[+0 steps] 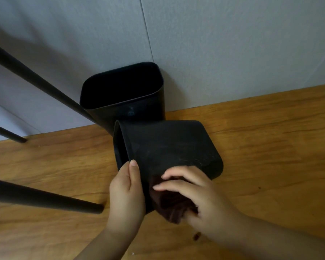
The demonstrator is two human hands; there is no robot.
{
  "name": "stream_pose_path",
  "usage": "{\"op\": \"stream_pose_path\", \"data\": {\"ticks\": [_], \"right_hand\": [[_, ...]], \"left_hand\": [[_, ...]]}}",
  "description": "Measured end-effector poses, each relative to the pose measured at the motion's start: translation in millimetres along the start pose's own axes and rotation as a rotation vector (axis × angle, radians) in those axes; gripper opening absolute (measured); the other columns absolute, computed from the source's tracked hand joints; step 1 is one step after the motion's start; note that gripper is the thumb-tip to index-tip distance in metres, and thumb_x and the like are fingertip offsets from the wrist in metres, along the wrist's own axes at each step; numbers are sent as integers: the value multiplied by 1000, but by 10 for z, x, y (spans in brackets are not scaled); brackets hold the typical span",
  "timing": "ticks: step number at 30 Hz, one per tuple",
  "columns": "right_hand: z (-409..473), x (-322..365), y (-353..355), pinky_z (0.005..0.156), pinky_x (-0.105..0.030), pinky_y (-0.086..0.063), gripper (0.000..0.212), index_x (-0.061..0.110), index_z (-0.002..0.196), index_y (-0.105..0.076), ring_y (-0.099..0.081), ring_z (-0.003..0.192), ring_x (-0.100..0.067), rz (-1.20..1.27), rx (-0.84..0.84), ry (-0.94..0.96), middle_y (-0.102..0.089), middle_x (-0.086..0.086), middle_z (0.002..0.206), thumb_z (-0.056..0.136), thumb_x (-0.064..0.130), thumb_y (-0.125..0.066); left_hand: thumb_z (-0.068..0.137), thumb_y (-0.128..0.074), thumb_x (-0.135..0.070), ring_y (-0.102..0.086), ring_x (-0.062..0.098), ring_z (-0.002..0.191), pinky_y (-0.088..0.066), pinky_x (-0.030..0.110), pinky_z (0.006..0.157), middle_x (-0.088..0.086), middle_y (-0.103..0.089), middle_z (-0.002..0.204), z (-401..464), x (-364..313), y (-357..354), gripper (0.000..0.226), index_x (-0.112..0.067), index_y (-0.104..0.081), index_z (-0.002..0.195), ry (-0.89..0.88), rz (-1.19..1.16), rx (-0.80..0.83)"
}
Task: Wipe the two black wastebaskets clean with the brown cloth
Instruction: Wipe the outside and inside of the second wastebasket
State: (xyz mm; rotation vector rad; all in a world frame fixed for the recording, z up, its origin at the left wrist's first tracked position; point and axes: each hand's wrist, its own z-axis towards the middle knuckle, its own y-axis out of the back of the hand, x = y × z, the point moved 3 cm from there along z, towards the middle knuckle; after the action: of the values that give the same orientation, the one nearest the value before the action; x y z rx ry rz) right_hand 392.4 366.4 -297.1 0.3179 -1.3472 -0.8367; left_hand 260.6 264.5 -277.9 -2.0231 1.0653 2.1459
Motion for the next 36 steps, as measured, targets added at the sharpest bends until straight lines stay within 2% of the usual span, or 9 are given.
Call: {"op": "stream_pose_path", "data": {"ticks": [3, 6, 10, 13, 16, 20, 27, 33, 36], "right_hand": [[-92, -344, 115, 106, -25, -38, 62, 38, 125, -58, -42, 126, -3, 27, -142, -174, -44, 25, 129, 77, 1, -71], [-38, -437, 152, 104, -35, -43, 53, 30, 127, -58, -46, 122, -6, -6, -285, -325, -46, 20, 127, 82, 4, -68], [101, 47, 23, 104, -25, -38, 55, 41, 129, -53, -41, 124, -4, 17, -112, -121, -41, 24, 130, 82, 15, -65], [34, 69, -15, 103, -18, -35, 52, 41, 129, -53, -38, 126, -2, -28, 1, 7, -40, 24, 133, 82, 20, -58], [-110, -371, 95, 107, -27, -37, 60, 41, 127, -53, -39, 126, 0, -20, -137, -195, -41, 26, 130, 80, 7, -68], [-123, -650, 184, 104, -37, -44, 52, 29, 129, -54, -46, 121, -6, -46, -346, -443, -44, 20, 128, 84, 7, -67], [-84, -140, -24, 104, -15, -32, 60, 41, 129, -54, -38, 128, -2, -18, -30, -74, -39, 25, 134, 80, 10, -68], [-165, -809, 259, 107, -35, -43, 53, 32, 129, -53, -46, 123, -5, -67, -353, -507, -47, 17, 129, 84, 7, -67], [-56, -603, 189, 106, -31, -42, 55, 33, 129, -53, -45, 121, -3, -37, -349, -440, -44, 21, 128, 83, 8, -68]], "left_hand": [[101, -32, -36, -58, 36, 75, -50, 47, 67, 23, -60, 83, -8, 47, 14, 47, -1, -59, 87, 80, -7, 12], [101, -31, -35, -56, 36, 73, -47, 37, 62, 21, -58, 81, -15, 21, 3, 46, -1, -59, 87, 114, -28, 14], [101, -33, -35, -55, 39, 71, -48, 47, 64, 25, -57, 78, -5, -7, -13, 47, 1, -56, 82, 39, 15, -5], [101, -33, -36, -55, 30, 64, -48, 46, 63, 19, -58, 72, 12, 40, 9, 45, -4, -55, 77, 3, 47, -21], [101, -30, -39, -62, 27, 79, -51, 37, 70, 13, -64, 84, 24, 96, 39, 43, -13, -60, 85, 75, 27, 4], [101, -29, -39, -61, 26, 79, -49, 30, 66, 13, -64, 85, 34, 45, 39, 43, -12, -60, 87, 76, 18, 1], [101, -31, -38, -61, 29, 79, -47, 30, 64, 16, -63, 84, 47, 71, 29, 42, -11, -60, 85, 47, 66, -14], [101, -30, -38, -62, 28, 80, -49, 32, 68, 15, -64, 86, 47, 95, 57, 43, -12, -60, 86, 70, 46, 0], [100, -30, -38, -61, 31, 79, -47, 31, 65, 17, -63, 85, 48, 45, 34, 44, -9, -60, 85, 56, 39, 10]]}}
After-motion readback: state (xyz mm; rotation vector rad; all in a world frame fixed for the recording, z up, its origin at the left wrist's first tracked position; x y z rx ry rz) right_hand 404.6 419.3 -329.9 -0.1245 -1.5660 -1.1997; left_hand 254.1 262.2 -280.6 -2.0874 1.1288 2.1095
